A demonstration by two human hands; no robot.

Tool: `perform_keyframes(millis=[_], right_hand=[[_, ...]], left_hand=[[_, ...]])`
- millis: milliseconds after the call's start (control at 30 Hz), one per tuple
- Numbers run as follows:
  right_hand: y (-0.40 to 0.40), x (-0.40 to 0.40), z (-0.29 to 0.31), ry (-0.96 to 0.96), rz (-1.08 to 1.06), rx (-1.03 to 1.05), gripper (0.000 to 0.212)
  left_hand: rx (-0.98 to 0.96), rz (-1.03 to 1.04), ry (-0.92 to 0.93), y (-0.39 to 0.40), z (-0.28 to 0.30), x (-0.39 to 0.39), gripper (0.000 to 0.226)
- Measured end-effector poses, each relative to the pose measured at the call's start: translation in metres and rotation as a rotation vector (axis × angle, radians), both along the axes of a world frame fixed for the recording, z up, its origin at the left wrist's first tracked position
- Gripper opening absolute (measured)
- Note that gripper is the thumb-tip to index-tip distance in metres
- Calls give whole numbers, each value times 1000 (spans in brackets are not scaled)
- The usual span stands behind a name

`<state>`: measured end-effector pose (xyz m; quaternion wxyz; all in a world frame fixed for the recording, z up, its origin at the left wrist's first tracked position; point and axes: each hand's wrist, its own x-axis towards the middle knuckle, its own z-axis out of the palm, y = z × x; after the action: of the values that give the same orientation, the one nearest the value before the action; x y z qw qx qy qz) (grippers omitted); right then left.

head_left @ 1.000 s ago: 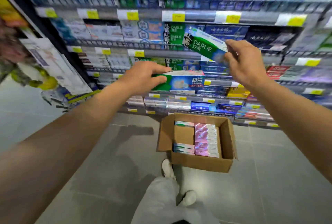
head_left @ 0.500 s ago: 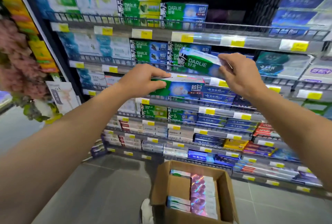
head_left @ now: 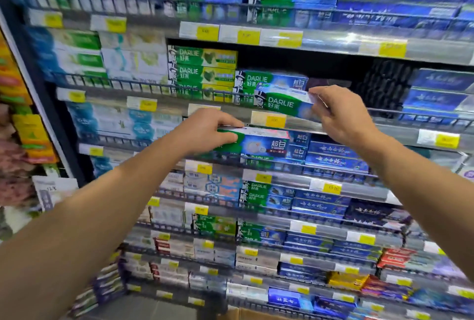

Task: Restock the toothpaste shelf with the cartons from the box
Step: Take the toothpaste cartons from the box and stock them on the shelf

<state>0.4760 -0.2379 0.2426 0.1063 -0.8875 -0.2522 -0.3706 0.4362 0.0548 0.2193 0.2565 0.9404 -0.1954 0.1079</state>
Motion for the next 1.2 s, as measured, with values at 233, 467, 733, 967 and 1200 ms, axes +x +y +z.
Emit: perform_keyframes(millis=[233, 467, 733, 967, 1200], right_hand=[[30, 63, 19, 33, -29, 62, 26], [43, 101, 17, 27, -43, 58, 26], [45, 130, 16, 44, -90, 56, 29], [50, 145, 13, 89, -7, 82, 30], [48, 157, 9, 68, 20, 107, 30]], left_hand=[[6, -65, -17, 29, 18, 72, 37], [43, -127, -7, 34, 16, 110, 36], [-26, -178, -17, 32, 20, 129, 37], [-49, -162, 2, 44, 14, 138, 38], [-73, -139, 1, 47, 13, 138, 36]])
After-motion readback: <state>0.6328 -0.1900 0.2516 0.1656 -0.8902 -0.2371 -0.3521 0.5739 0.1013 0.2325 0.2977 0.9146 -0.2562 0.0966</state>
